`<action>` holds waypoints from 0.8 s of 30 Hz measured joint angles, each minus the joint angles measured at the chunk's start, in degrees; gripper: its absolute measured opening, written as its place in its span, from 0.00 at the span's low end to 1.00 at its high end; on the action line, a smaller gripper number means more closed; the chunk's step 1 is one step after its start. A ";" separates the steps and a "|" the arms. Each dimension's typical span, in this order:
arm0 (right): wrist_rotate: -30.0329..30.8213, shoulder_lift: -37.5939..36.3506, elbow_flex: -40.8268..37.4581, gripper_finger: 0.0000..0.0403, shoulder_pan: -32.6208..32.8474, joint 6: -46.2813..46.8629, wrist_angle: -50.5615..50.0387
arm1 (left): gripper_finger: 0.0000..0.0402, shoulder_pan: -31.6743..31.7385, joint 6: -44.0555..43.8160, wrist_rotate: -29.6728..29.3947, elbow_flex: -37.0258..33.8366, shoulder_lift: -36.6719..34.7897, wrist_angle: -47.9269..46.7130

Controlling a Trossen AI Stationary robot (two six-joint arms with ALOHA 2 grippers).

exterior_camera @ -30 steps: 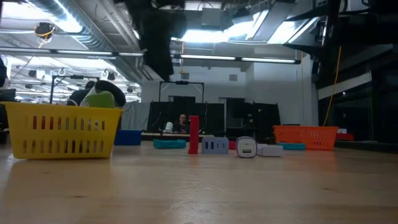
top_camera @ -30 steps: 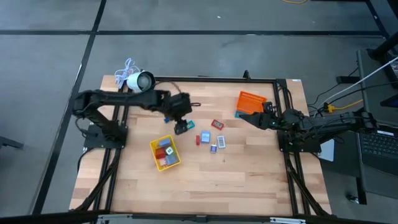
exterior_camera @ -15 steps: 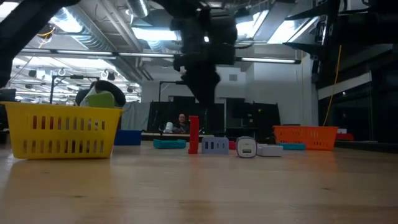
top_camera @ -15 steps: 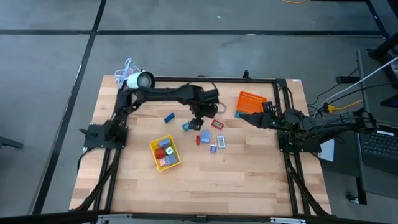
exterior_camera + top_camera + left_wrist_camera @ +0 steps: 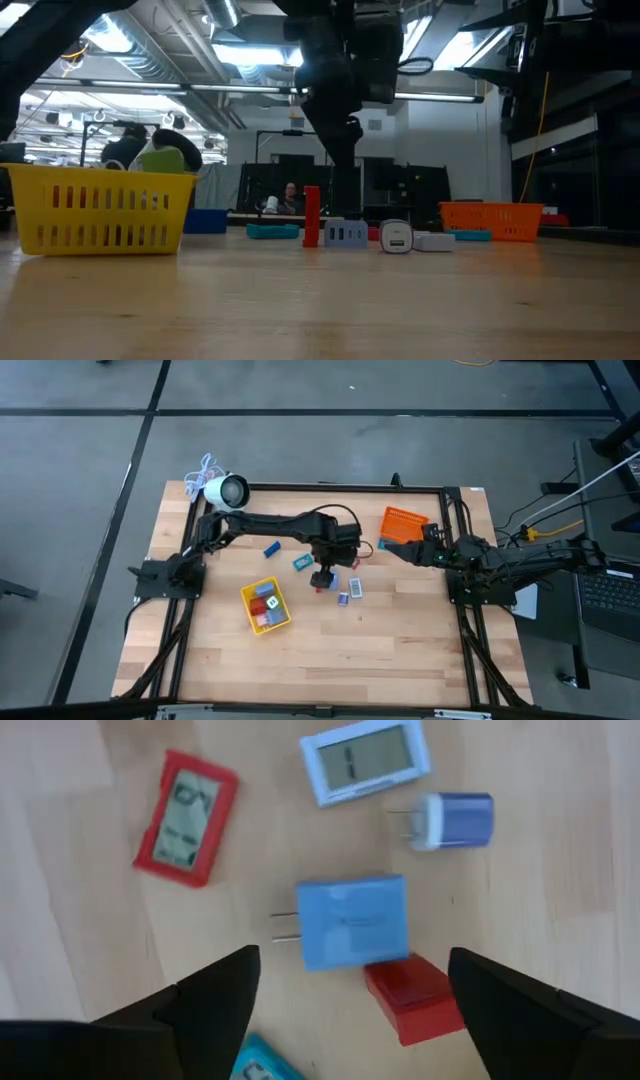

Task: Pick & Place Office items
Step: Put the light blue charger adapter into the yellow bin

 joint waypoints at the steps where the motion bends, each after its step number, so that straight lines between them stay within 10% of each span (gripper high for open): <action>1: 0.00 0.00 -0.01 0.56 0.00 0.00 0.26 | 0.82 0.04 -1.18 0.14 0.00 0.00 0.14; 24: 0.22 0.00 0.01 0.56 0.00 -1.97 2.09 | 0.85 -4.05 -7.37 -5.44 0.04 6.36 1.80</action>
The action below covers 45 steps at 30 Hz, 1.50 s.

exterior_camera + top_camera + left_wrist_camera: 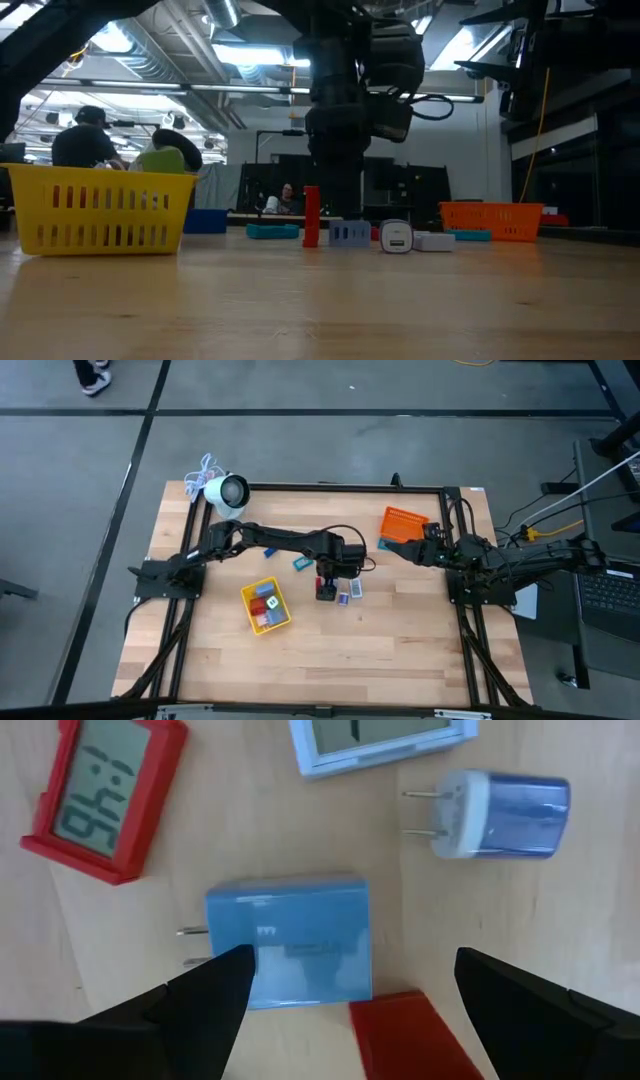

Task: Pick & Place Office items
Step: Put the light blue charger adapter into the yellow bin

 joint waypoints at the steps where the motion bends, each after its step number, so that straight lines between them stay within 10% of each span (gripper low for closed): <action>1: 0.04 0.00 -0.02 0.56 0.00 -0.02 0.00 | 0.85 0.04 -0.06 -0.17 0.25 0.00 -0.38; 37: 1.36 0.01 -0.02 0.56 -0.01 -1.52 0.44 | 0.85 -0.47 -3.71 6.52 6.34 6.07 -4.04; 45: 1.48 0.00 -0.02 0.56 0.00 -1.51 0.85 | 0.86 -2.75 -4.51 0.08 6.57 9.10 -4.28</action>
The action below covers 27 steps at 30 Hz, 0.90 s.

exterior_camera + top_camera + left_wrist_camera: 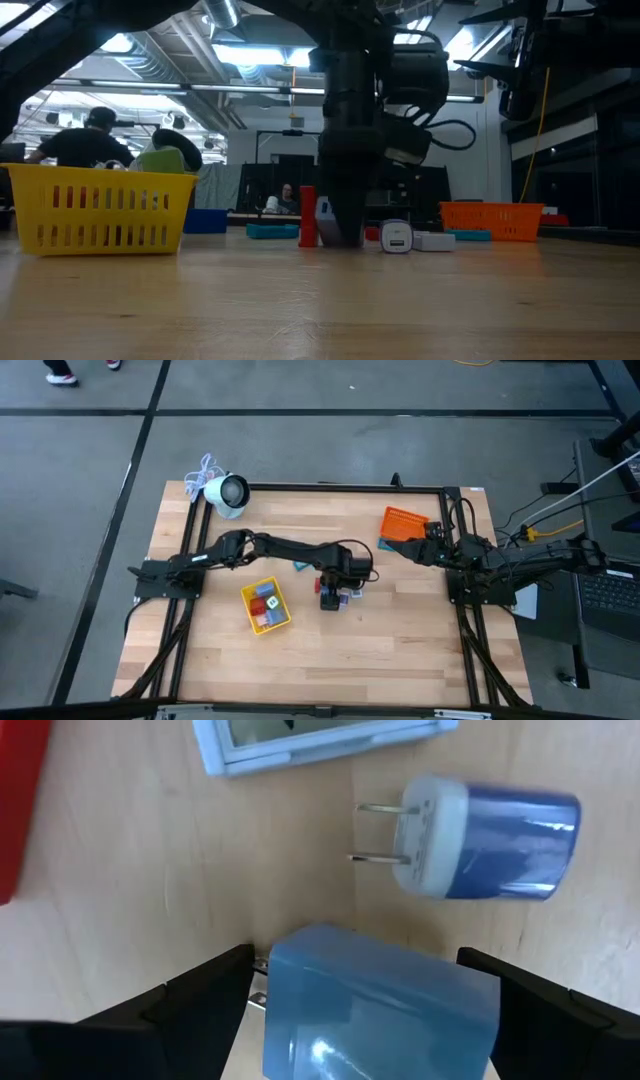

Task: Pick & Place Office items
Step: Put the light blue charger adapter into the yellow bin

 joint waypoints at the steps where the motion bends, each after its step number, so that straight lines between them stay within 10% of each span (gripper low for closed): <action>1: -0.05 0.02 0.00 0.56 0.00 0.02 -0.01 | 0.86 -0.02 -0.01 -0.59 -0.01 0.03 0.06; 27: 0.22 0.02 0.01 0.56 0.00 0.04 0.44 | 0.65 2.62 0.52 -10.15 9.97 -1.29 -2.87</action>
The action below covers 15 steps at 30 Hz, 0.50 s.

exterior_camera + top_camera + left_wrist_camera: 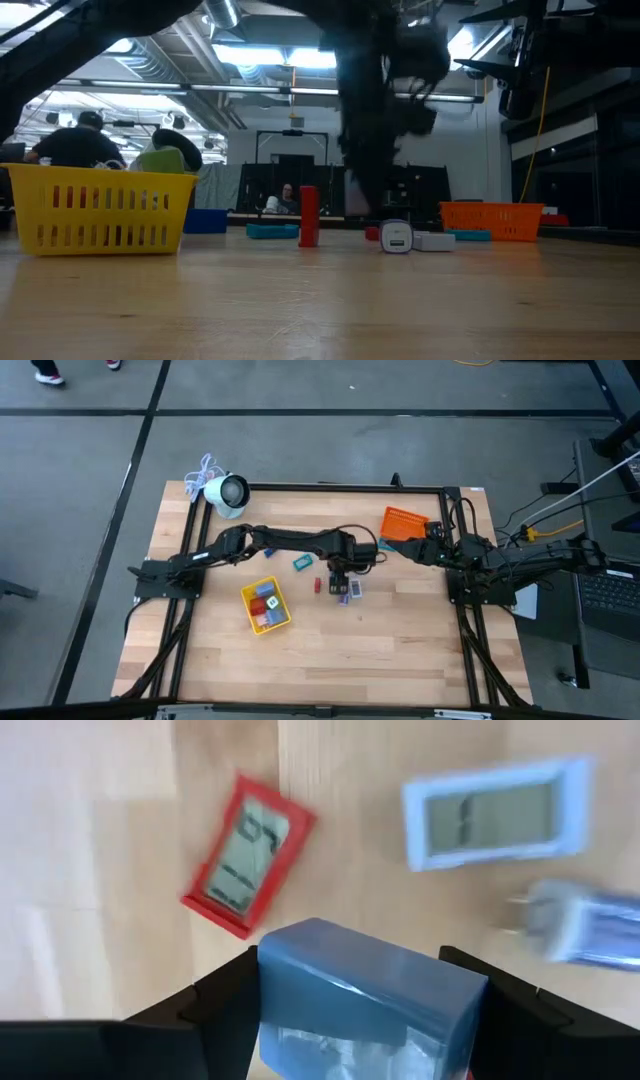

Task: Pick & Place Office items
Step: Put the light blue charger adapter into the yellow bin

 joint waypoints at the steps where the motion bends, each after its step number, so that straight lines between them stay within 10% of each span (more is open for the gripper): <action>1: 0.00 -0.02 0.00 0.56 0.00 0.00 0.01 | 0.65 0.11 -0.03 0.07 1.46 -0.06 -0.97; 15: -0.65 0.04 -0.01 0.56 0.00 -1.11 -0.78 | 0.65 1.66 -5.67 -2.86 6.88 -13.48 -8.94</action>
